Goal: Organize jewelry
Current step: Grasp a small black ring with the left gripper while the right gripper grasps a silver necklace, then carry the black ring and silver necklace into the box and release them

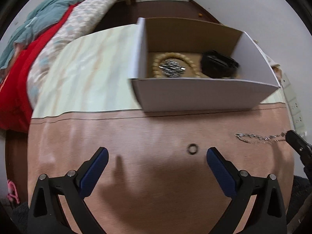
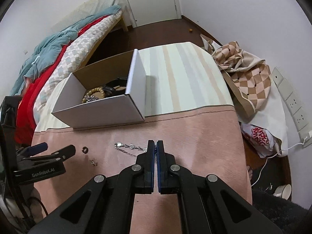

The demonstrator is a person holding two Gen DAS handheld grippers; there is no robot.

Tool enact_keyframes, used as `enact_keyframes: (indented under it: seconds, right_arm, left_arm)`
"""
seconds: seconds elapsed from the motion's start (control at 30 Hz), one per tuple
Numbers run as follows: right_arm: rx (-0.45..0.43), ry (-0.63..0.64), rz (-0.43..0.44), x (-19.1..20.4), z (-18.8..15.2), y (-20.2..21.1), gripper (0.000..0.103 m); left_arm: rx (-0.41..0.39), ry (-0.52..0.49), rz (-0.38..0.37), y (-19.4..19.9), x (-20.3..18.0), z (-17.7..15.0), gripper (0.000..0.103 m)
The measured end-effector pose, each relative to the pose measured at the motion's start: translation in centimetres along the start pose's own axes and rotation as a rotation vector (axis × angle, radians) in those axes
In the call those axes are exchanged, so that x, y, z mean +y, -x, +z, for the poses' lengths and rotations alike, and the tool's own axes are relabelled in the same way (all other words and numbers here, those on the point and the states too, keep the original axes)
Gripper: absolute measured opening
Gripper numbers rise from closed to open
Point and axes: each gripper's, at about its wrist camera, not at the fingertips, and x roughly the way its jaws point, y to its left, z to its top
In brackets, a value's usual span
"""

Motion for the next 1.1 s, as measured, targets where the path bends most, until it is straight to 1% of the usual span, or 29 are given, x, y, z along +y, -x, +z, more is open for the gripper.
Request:
enact_keyframes:
  seconds: [0.07, 0.1, 0.13, 0.17, 0.2, 0.27, 0.33, 0.37, 0.4, 0.53, 0.67, 0.87, 1.0, 1.1]
  right_arm:
    - [0.005, -0.010, -0.006, -0.4, -0.1, 0.0, 0.002]
    - [0.006, -0.012, -0.009, -0.7, -0.2, 0.1, 0.002]
    - [0.007, -0.014, -0.011, -0.8, -0.2, 0.1, 0.002]
    - [0.008, -0.016, -0.012, -0.9, -0.2, 0.0, 0.002]
    - [0.006, -0.016, -0.016, -0.8, -0.1, 0.1, 0.002]
    - [0.005, -0.019, -0.016, -0.8, 0.0, 0.0, 0.002]
    - [0.002, -0.014, -0.020, -0.7, 0.1, 0.1, 0.002]
    - [0.002, -0.012, -0.021, -0.6, 0.1, 0.1, 0.002]
    - [0.002, -0.012, -0.021, -0.5, 0.1, 0.0, 0.002]
    - [0.002, -0.010, -0.015, -0.2, 0.1, 0.1, 0.002]
    - [-0.021, -0.012, 0.006, 0.3, 0.6, 1.2, 0.002]
    - [-0.067, -0.011, 0.055, 1.4, 2.0, 3.5, 0.002]
    - [-0.101, 0.002, 0.099, 2.6, 3.5, 5.7, 0.002]
    - [-0.134, 0.024, 0.122, 3.4, 5.0, 7.6, 0.002]
  left_arm:
    - [-0.002, -0.021, -0.011, -0.2, -0.8, 0.0, 0.096]
    - [0.000, -0.032, -0.020, -0.3, -1.1, 0.0, 0.089]
    - [0.005, -0.039, -0.024, -0.5, -1.4, -0.1, 0.080]
    - [0.011, -0.045, -0.031, -0.6, -1.7, -0.2, 0.075]
    - [0.015, -0.049, -0.038, -0.8, -1.9, -0.2, 0.061]
    - [-0.002, -0.064, -0.035, -0.8, -2.3, -0.3, 0.048]
    - [-0.017, -0.070, -0.038, -0.6, -2.5, -0.3, 0.023]
    - [-0.021, -0.072, -0.039, -0.6, -2.5, -0.3, 0.018]
    - [-0.021, -0.072, -0.045, -0.5, -2.5, -0.3, 0.011]
    - [-0.034, -0.058, -0.058, -0.2, -1.9, -0.1, 0.010]
    - [-0.053, -0.046, -0.074, 0.9, -1.3, 0.0, 0.010]
    - [-0.102, -0.046, -0.110, 4.1, -1.0, 0.4, 0.010]
    - [-0.129, -0.037, -0.150, 6.3, -0.5, 1.5, 0.010]
    - [-0.159, -0.031, -0.180, 8.6, 0.1, 3.0, 0.010]
